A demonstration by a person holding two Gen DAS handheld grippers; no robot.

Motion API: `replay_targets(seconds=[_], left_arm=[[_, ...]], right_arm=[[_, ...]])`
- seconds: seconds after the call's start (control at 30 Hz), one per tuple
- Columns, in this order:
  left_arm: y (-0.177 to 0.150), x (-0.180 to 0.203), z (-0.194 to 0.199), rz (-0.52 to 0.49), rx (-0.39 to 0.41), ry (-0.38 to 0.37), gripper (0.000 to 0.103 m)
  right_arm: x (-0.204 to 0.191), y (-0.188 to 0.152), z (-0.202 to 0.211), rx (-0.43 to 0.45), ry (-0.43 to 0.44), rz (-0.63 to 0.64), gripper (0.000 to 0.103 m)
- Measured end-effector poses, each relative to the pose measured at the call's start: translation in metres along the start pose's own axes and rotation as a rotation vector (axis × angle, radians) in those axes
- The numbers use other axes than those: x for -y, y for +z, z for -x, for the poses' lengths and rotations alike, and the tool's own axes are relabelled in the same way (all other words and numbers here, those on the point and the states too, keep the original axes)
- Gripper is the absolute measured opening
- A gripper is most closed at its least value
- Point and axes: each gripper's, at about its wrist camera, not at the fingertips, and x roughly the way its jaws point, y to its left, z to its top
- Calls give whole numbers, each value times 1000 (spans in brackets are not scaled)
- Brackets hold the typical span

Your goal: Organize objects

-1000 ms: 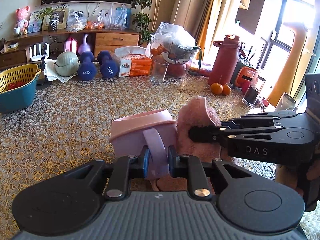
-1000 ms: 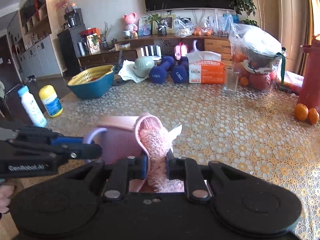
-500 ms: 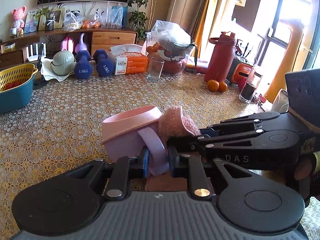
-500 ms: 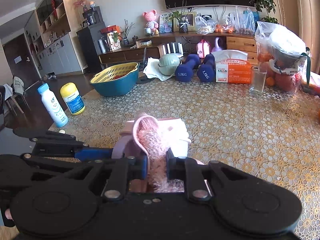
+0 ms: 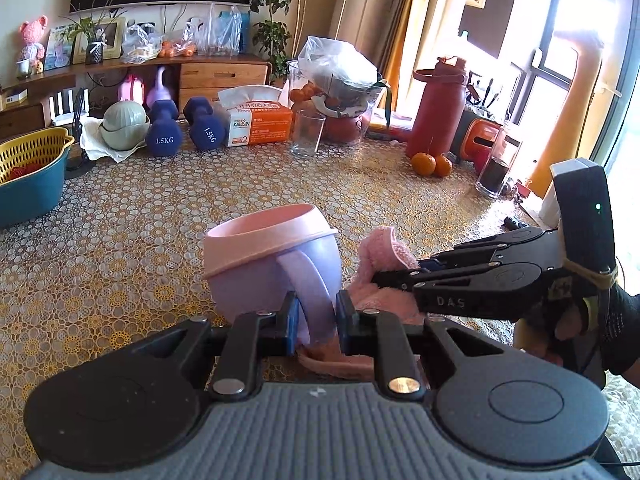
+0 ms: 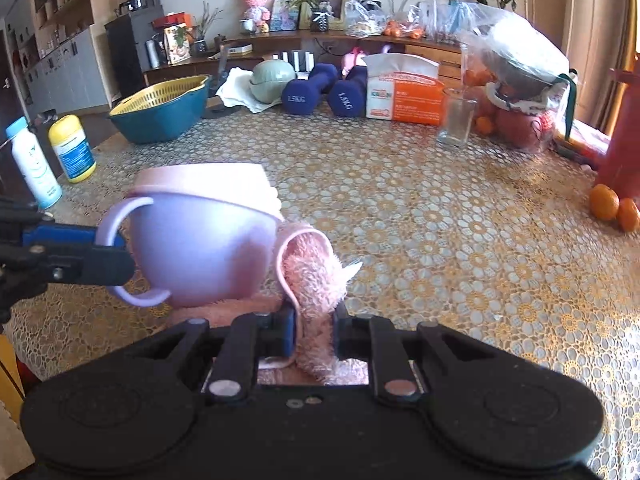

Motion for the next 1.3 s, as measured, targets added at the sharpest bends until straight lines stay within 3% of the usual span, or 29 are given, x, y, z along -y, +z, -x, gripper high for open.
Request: replay_targets(seconds=[0.17,0.4,0.53,0.73,1.07,1.3], left_arm=[[-2,-5,2,10,-3,5,19],[-5,-1,2,-14,-9,8,19],[-6,0,2,-26,-9,10,18],[-7,-3,3,-20,-12,2,18],[-12,-7,4,-18,-21,-4,18],[-18,-13,4,-16,-33,5,18]], right_arm=[[11,2,11,26,6,-47,16],[-4,23,44,134,187,-40,16],[-25,36,49,164,209,17,16],[-33,45,33,125,161,58,16],[-6,30,-5,11,69,-16,16],[6,27,29,71,93,-33,16]])
